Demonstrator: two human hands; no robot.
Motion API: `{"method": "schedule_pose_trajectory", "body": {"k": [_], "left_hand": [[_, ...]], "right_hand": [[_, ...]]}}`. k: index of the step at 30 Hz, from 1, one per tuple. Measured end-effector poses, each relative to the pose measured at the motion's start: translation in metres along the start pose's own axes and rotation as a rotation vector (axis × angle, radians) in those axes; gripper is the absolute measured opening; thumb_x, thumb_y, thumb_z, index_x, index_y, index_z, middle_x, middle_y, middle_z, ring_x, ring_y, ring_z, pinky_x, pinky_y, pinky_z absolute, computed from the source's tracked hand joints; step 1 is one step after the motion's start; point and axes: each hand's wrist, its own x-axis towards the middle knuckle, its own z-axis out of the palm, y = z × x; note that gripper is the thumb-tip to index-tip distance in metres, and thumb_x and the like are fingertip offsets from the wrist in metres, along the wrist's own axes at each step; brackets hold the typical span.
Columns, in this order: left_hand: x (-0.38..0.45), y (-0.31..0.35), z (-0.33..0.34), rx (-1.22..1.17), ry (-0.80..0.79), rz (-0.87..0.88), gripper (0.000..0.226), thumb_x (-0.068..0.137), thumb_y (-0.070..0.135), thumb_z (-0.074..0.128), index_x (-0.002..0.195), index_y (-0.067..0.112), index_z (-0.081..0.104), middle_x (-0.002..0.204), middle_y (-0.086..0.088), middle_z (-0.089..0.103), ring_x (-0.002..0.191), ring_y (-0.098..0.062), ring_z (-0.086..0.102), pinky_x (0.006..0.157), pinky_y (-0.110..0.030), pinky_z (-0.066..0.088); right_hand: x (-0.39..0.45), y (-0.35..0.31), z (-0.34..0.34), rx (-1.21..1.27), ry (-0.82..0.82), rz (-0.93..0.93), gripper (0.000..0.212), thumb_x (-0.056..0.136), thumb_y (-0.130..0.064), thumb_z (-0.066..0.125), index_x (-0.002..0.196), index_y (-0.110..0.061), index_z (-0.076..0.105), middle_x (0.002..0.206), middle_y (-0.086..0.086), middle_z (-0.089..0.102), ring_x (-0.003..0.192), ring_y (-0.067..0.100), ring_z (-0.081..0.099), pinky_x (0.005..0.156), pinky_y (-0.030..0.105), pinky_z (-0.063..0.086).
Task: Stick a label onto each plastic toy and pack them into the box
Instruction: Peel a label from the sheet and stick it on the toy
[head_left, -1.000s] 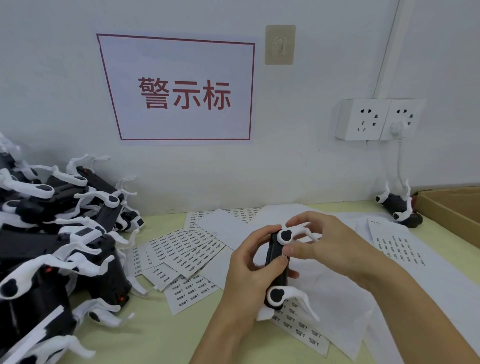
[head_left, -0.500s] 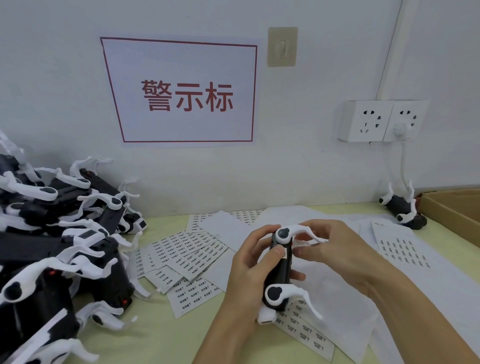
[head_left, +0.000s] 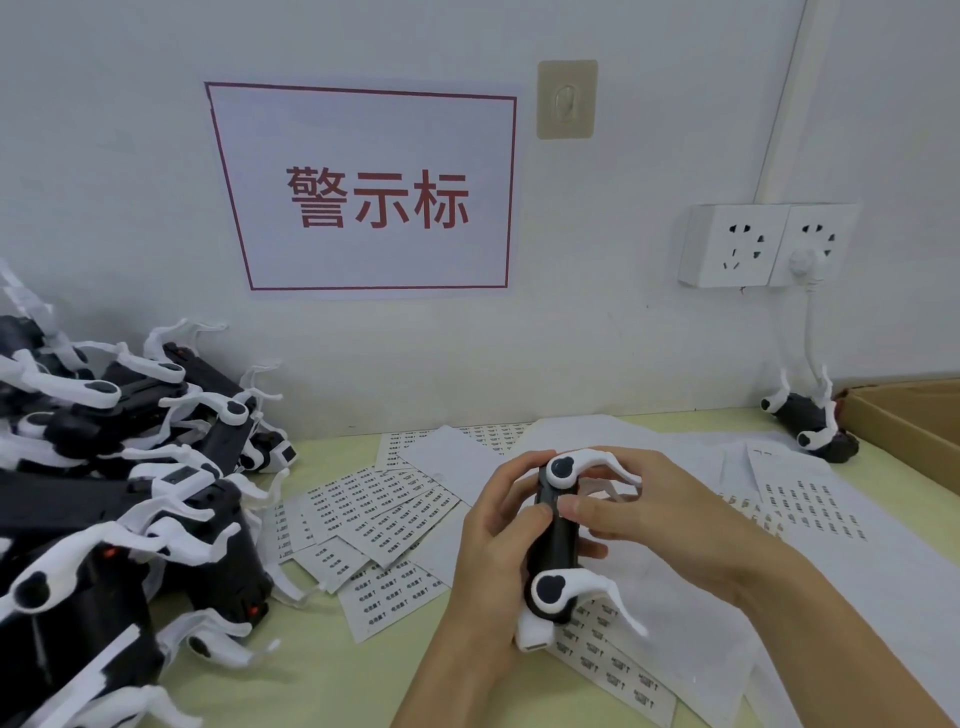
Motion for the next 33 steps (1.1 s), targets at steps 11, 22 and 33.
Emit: {"method": "schedule_pose_trajectory", "body": {"k": [11,22,33], "left_hand": [[0.001,-0.001,-0.004,-0.013,-0.012,-0.07,0.051,0.084,0.013,0.062,0.131,0.031,0.06,0.129,-0.017,0.063,0.086,-0.046,0.068,0.076,-0.047,0.056],[-0.005,0.015,-0.009,-0.287,0.04,-0.199,0.06,0.072,0.032,0.078,0.128,0.017,0.062,0.131,-0.025,0.061,0.106,-0.055,0.063,0.101,-0.061,0.047],[0.003,0.012,-0.009,-0.31,0.344,-0.115,0.065,0.073,0.035,0.071,0.122,-0.005,0.053,0.113,-0.034,0.063,0.101,-0.04,0.066,0.078,-0.038,0.053]], "right_hand": [[0.0,0.003,-0.007,-0.025,0.008,0.046,0.029,0.086,-0.027,0.073,0.111,-0.042,0.069,0.097,-0.011,0.072,0.082,0.001,0.066,0.074,0.025,0.054],[0.007,0.018,0.004,0.242,0.246,0.016,0.027,0.082,-0.024,0.074,0.107,-0.034,0.074,0.078,-0.005,0.056,0.051,0.01,0.034,0.049,0.02,0.032],[0.007,0.028,0.036,0.177,0.452,-0.066,0.04,0.086,-0.037,0.072,0.122,-0.045,0.058,0.114,-0.011,0.063,0.088,0.007,0.06,0.083,0.032,0.055]]}}
